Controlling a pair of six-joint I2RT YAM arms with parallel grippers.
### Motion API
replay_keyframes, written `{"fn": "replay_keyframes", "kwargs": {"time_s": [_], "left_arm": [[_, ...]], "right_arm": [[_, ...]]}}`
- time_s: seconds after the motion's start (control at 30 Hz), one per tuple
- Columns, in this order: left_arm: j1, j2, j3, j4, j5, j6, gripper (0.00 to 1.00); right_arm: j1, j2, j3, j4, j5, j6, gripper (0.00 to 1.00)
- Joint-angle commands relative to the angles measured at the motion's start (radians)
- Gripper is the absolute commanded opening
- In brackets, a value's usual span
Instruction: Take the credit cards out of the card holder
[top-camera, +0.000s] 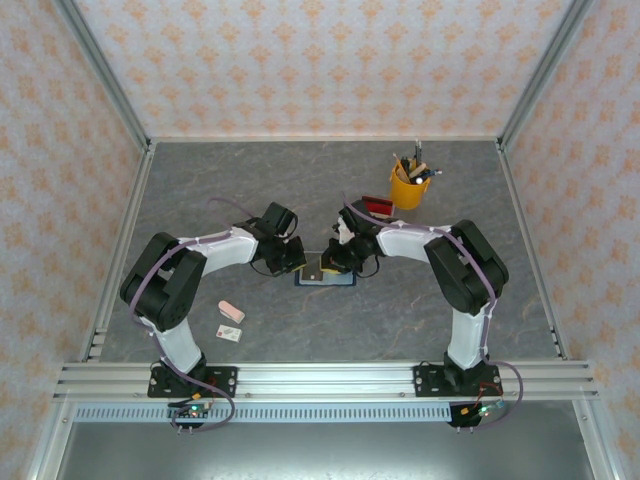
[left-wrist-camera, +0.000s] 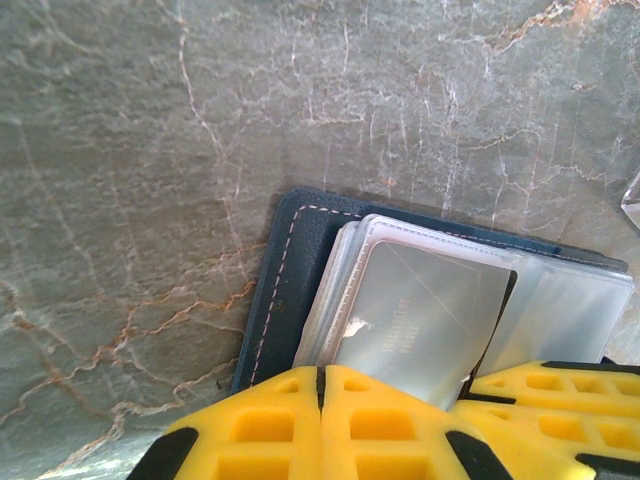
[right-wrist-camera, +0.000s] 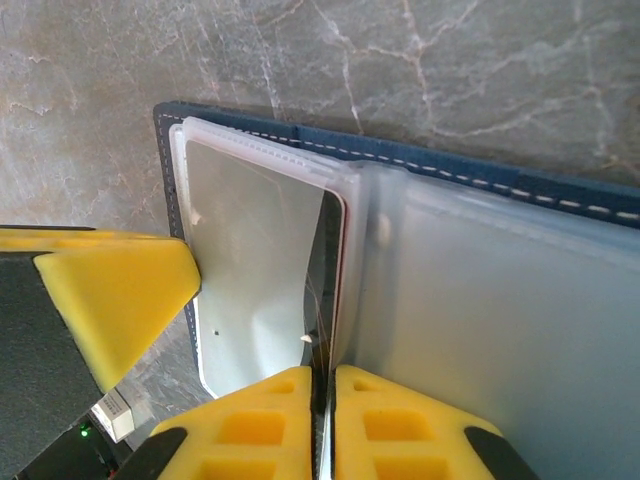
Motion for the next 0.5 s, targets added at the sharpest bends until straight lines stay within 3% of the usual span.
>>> {"fn": "replay_keyframes", "kwargs": {"time_s": [0.0, 0.23, 0.47], "left_arm": [[-0.009, 0.042, -0.030, -0.036, -0.020, -0.007, 0.04], [-0.002, 0.016, -0.013, -0.080, -0.044, 0.009, 0.08], [0.015, -0.003, 0.000, -0.110, -0.055, 0.030, 0.13]], "right_arm": [[0.003, 0.011, 0.001, 0.042, -0.023, 0.007, 0.09], [-0.007, -0.012, -0.002, -0.011, 0.036, -0.003, 0.00], [-0.036, -0.055, -0.040, -0.031, 0.064, -0.018, 0.00]]}}
